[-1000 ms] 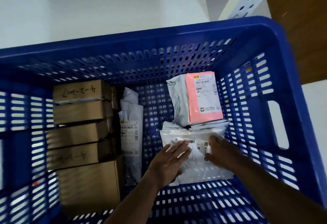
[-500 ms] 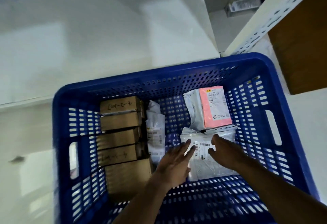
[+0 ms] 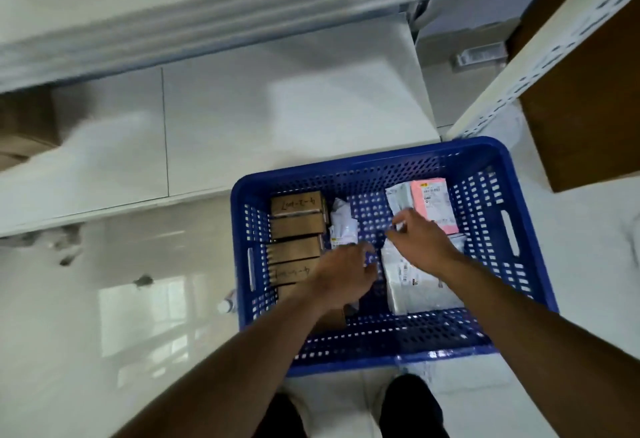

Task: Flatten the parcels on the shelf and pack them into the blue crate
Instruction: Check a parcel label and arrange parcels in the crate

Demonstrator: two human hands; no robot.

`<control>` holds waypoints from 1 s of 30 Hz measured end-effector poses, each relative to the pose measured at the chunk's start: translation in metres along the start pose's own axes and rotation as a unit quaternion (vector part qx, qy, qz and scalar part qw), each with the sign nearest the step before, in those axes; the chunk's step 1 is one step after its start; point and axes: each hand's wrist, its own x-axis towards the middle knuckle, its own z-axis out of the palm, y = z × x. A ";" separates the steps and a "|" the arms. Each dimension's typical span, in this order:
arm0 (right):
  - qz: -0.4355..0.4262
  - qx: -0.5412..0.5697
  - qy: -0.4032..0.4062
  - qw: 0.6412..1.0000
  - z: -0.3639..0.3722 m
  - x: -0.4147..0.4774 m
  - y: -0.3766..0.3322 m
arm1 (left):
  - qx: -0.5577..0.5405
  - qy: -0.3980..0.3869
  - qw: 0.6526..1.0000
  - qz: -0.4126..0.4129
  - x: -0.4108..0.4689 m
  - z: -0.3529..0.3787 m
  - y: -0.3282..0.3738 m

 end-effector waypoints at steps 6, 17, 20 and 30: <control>-0.058 0.040 0.057 0.996 -0.081 -0.060 -0.091 | 0.049 0.098 0.992 0.057 -0.075 -0.106 0.049; -0.202 0.037 0.145 0.968 -0.211 -0.209 -0.287 | -0.014 0.288 0.949 0.124 -0.231 -0.300 0.156; -0.244 0.034 0.169 0.954 -0.242 -0.257 -0.333 | 0.012 0.330 0.932 0.151 -0.276 -0.354 0.184; -0.359 0.072 0.258 0.894 -0.327 -0.393 -0.451 | 0.129 0.429 0.877 0.175 -0.425 -0.488 0.275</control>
